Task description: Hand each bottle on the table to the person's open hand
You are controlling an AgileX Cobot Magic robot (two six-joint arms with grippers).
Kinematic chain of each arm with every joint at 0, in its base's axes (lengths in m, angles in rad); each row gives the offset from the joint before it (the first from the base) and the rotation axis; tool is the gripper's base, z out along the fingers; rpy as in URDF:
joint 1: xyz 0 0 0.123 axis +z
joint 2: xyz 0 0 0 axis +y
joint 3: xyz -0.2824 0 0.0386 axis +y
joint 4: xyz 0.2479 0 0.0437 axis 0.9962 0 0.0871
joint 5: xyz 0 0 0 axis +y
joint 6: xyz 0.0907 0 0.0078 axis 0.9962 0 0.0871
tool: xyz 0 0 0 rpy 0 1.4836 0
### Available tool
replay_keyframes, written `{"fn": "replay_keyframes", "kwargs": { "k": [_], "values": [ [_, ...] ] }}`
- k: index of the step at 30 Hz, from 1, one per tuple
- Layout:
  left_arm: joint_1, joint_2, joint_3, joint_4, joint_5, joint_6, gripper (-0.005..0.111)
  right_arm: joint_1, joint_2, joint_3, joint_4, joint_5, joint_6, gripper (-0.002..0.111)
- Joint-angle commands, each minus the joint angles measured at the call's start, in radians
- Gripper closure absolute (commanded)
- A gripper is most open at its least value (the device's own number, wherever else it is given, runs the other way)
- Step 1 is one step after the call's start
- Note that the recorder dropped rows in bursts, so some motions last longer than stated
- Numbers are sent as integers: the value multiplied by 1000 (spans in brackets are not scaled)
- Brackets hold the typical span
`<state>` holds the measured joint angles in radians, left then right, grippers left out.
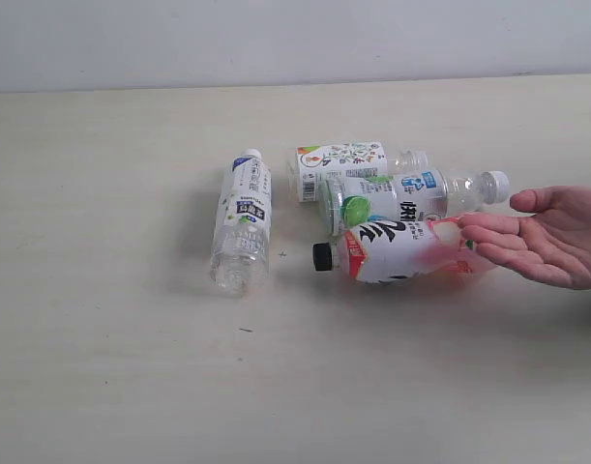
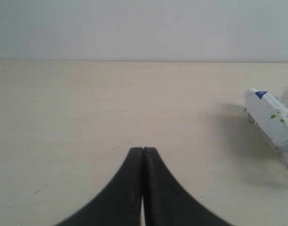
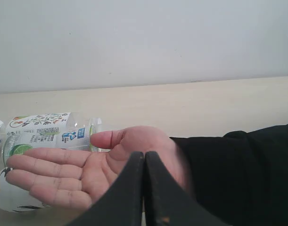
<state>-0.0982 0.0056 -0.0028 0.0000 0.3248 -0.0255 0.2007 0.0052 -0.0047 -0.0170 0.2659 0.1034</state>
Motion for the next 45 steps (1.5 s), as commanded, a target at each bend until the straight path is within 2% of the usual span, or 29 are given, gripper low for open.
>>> {"fn": "replay_keyframes", "kwargs": {
  "k": [1,24,32,36,38,40,41,42,43,45],
  "values": [
    [-6,-6,3,0,-6,-6,107,-6,-5,5,-7,-5,0,108],
    [-5,-6,3,0,-33,26,107,-6,-5,5,-7,-5,0,108],
    [-5,-6,3,-43,-289,-49,107,-6,-5,5,-7,-5,0,108],
    [-5,-6,3,-64,-373,-306,107,-6,-5,5,-7,-5,0,108],
    [-5,-6,3,-64,-480,-365,107,-6,-5,5,-7,-5,0,108],
    [-5,-6,3,-66,-665,-412,107,-6,-5,5,-7,-10,0,108],
    [-5,-6,3,-69,-855,-492,107,-6,-5,5,-7,-12,0,108],
    [-5,-6,-3,-69,-952,-550,107,-6,-5,5,-7,-12,0,108],
    [-5,0,-51,-69,-1015,-593,107,-6,-5,5,-7,-12,0,108],
    [-5,97,-233,-69,-911,-544,107,-6,-5,5,-7,-12,0,108]
  ]
}}
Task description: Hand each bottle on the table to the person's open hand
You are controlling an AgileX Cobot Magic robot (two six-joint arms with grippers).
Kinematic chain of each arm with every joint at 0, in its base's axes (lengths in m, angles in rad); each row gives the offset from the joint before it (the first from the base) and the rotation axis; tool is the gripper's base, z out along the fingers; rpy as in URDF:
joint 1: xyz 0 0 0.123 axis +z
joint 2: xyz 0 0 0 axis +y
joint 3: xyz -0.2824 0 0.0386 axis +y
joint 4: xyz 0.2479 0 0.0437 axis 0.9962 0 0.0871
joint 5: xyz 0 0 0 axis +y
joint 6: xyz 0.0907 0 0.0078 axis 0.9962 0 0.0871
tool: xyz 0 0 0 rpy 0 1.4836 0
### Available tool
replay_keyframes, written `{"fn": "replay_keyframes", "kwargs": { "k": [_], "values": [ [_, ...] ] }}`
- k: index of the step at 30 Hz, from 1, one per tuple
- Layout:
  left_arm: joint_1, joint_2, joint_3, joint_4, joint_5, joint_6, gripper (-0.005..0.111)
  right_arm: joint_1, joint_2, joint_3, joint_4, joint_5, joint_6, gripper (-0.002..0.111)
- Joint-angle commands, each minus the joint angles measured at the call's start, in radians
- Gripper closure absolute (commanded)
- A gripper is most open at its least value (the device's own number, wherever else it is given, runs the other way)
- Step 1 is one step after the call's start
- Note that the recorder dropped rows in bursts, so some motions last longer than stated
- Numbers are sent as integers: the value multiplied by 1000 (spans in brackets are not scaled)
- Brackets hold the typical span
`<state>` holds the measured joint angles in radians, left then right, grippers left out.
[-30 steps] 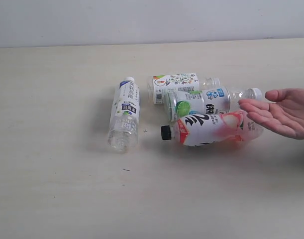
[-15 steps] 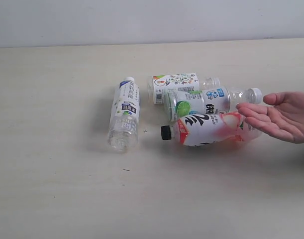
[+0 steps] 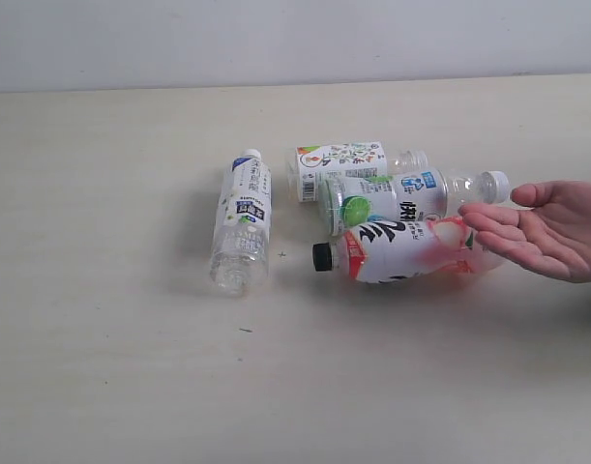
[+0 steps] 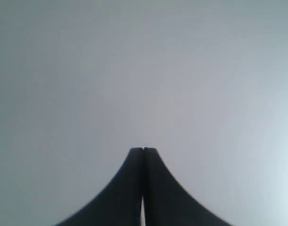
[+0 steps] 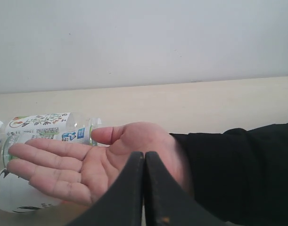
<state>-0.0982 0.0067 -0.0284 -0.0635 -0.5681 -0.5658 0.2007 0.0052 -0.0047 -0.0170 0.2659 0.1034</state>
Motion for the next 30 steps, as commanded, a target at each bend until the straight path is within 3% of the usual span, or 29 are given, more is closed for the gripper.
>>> {"fn": "replay_keyframes", "kwargs": {
  "k": [1,3,6,11,14,16,21,26,30],
  "values": [
    [-5,165,-293,-6,51,48,107,-6,-5,5,-7,-12,0,108],
    [-5,380,-499,-2,252,134,107,-6,-5,5,-7,-12,0,108],
    [-5,740,-786,3,697,240,107,-6,-5,5,-7,-12,0,108],
    [-5,1112,-1047,-40,1152,264,107,-6,-5,5,-7,-12,0,108],
    [-27,1284,-1166,-114,1363,422,107,-6,-5,5,-7,-12,0,108],
    [-64,1369,-1217,-167,1447,497,107,-6,-5,5,-7,-12,0,108],
    [-227,1491,-1276,-199,1431,522,107,-6,-5,5,-7,-12,0,108],
    [-387,1616,-1379,-96,1458,457,107,-6,-5,5,-7,-12,0,108],
    [-468,1746,-1510,2,1600,376,107,-4,-5,5,-7,-12,0,108]
  ]
}}
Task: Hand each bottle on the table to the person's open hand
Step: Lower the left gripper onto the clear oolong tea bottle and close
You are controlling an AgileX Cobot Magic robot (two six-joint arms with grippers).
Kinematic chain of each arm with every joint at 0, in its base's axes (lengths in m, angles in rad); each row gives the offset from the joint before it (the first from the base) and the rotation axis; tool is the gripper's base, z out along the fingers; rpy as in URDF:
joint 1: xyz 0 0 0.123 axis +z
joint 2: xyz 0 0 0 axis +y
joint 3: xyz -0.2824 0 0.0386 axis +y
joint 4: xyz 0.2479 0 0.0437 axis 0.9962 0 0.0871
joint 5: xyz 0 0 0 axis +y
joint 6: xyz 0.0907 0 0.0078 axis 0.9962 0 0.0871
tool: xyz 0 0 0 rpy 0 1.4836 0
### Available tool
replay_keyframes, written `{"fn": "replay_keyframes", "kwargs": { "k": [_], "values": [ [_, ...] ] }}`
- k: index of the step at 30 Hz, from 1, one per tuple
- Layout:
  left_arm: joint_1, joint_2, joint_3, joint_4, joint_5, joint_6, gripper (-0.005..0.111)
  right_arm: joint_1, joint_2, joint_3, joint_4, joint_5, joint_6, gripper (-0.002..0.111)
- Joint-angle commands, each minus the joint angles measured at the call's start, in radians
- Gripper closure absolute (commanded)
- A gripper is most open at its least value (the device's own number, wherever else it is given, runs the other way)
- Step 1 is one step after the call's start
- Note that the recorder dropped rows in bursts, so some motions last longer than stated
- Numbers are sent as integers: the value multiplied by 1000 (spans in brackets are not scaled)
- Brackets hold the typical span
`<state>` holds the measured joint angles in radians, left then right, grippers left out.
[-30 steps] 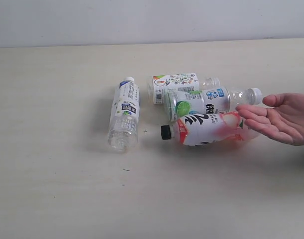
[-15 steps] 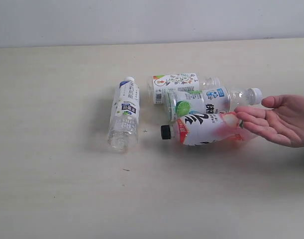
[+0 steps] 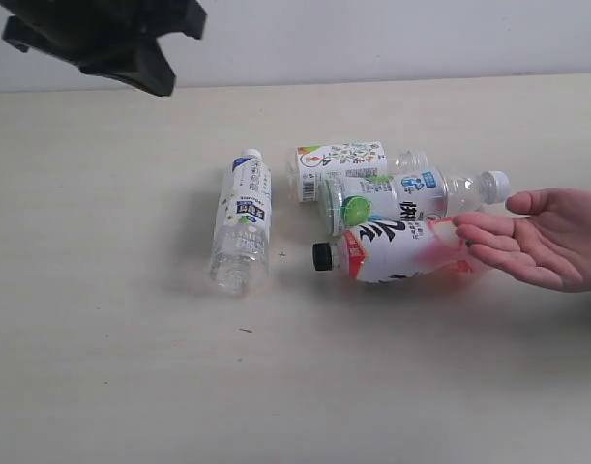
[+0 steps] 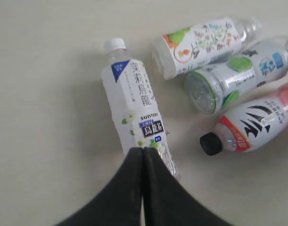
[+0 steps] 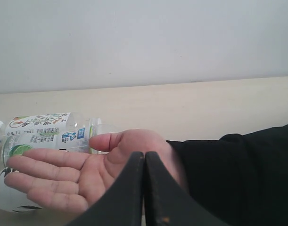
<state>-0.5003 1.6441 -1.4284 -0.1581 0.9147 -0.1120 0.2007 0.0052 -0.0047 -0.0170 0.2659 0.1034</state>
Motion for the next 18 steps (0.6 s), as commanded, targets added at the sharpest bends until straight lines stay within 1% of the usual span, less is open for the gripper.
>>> {"fn": "replay_keyframes", "kwargs": {
  "k": [1,6,7,9,12,16,17,18],
  "values": [
    [-80,144,-146,112,157,-86,107,-4,-5,5,-7,-12,0,108],
    [-110,300,-302,123,290,-90,106,-4,-5,5,-7,-12,0,108],
    [-110,326,-326,123,303,-90,105,-4,-5,5,-7,-12,0,108],
    [-110,365,-359,123,306,-90,99,-4,-5,5,-7,-12,0,108],
    [-110,412,-389,123,306,-90,80,-4,-5,5,-7,-12,0,108],
    [-110,457,-395,119,296,-90,45,-4,-5,5,-7,-12,0,108],
    [-110,467,-395,119,288,-90,38,-4,-5,5,-7,-12,0,108],
    [-110,476,-395,119,281,-90,34,-4,-5,5,-7,-12,0,108]
  ]
}}
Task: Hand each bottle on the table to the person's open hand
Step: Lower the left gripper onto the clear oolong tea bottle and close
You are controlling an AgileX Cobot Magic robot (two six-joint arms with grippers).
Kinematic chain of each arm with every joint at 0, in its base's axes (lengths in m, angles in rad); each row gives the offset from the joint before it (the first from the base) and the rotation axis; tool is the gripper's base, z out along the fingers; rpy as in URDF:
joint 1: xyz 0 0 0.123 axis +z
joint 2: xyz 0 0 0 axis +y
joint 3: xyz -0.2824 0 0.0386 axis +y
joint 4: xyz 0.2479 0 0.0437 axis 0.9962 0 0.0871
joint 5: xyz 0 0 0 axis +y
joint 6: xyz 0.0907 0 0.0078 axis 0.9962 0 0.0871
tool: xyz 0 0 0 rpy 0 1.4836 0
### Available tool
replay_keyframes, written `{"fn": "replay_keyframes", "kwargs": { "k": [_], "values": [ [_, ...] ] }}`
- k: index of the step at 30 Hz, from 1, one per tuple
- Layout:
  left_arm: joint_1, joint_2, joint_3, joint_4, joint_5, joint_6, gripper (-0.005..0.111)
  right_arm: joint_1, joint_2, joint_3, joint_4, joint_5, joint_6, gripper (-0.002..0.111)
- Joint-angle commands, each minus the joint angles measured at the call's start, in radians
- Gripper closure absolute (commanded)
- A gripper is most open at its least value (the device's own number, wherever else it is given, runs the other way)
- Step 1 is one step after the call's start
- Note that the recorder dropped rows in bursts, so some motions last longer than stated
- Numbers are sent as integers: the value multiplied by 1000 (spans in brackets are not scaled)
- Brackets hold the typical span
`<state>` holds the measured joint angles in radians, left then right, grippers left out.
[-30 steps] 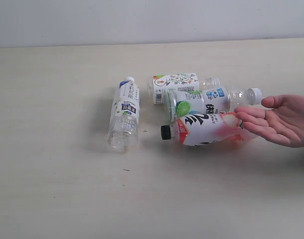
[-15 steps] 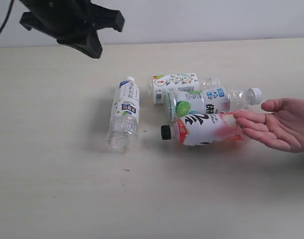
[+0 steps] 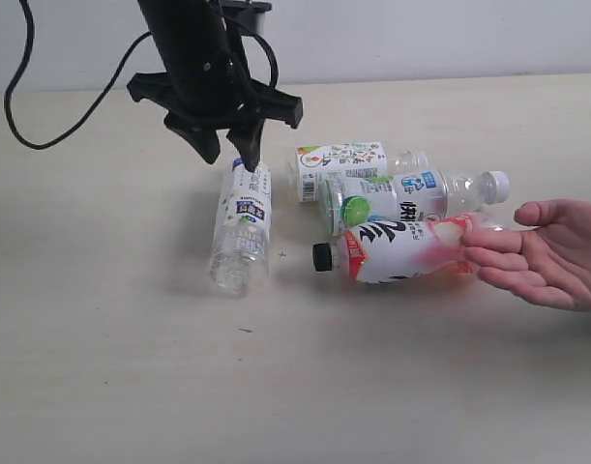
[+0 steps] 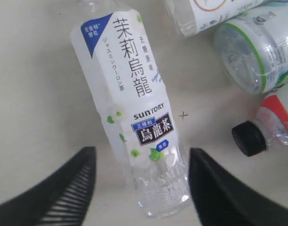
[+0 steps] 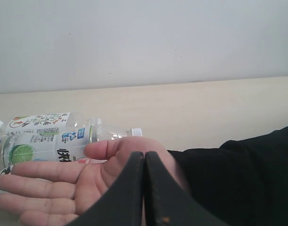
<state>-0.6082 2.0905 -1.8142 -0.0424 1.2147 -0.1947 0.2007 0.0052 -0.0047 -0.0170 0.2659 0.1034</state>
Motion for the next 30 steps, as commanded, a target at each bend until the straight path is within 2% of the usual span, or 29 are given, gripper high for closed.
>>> {"fn": "replay_keyframes", "kwargs": {
  "k": [1,27,29,30],
  "values": [
    [-2,43,-10,3,-30,-8,30,-4,-5,5,-7,-12,0,108],
    [-2,228,-10,33,-124,-26,30,-4,-5,5,-7,-6,0,108],
    [-2,224,-11,42,-121,-19,39,-4,-5,5,-7,-6,0,108],
    [0,220,-11,48,-116,-19,53,-4,-5,5,-7,-6,0,108]
  ]
}}
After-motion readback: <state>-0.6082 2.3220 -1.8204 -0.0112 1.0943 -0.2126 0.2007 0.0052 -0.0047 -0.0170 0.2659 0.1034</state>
